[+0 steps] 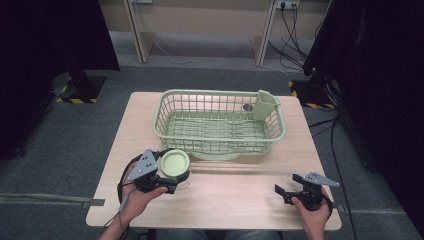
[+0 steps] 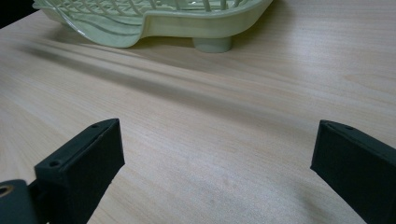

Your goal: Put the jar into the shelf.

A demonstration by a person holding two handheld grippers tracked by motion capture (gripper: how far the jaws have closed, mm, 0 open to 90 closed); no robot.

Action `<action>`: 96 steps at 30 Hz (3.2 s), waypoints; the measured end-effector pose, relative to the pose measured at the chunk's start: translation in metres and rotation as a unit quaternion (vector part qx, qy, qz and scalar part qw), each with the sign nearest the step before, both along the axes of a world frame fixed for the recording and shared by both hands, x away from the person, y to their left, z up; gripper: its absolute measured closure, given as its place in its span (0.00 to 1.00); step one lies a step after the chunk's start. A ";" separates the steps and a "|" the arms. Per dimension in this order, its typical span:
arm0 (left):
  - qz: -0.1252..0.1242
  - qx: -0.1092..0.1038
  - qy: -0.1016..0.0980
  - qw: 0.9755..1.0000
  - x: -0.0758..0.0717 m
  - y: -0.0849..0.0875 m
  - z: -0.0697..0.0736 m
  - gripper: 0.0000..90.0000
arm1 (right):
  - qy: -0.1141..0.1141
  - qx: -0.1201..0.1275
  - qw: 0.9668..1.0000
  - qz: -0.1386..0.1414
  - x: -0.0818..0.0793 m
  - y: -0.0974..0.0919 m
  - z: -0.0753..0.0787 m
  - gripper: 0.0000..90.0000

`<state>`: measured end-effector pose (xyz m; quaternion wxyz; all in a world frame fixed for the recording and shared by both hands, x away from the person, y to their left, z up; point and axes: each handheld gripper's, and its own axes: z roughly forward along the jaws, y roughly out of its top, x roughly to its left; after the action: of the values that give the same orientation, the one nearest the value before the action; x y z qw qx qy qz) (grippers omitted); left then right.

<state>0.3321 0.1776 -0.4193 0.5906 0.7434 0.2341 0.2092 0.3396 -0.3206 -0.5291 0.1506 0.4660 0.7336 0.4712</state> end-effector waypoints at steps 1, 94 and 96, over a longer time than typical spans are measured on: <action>0.000 0.000 -0.001 1.000 0.001 -0.001 0.003 0.12 | 0.000 0.000 1.000 0.000 0.000 0.000 0.000 0.03; 0.066 -0.011 0.012 0.998 0.157 -0.086 0.101 0.12 | 0.003 0.007 1.000 0.004 -0.001 0.000 0.000 0.04; 0.066 -0.011 0.012 0.998 0.157 -0.086 0.101 0.12 | 0.004 0.007 1.000 0.005 -0.001 0.000 0.000 0.04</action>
<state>0.4888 0.0917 -0.3185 0.5810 0.7219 0.2921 0.2365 0.3388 -0.3210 -0.5291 0.1423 0.4650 0.7334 0.4751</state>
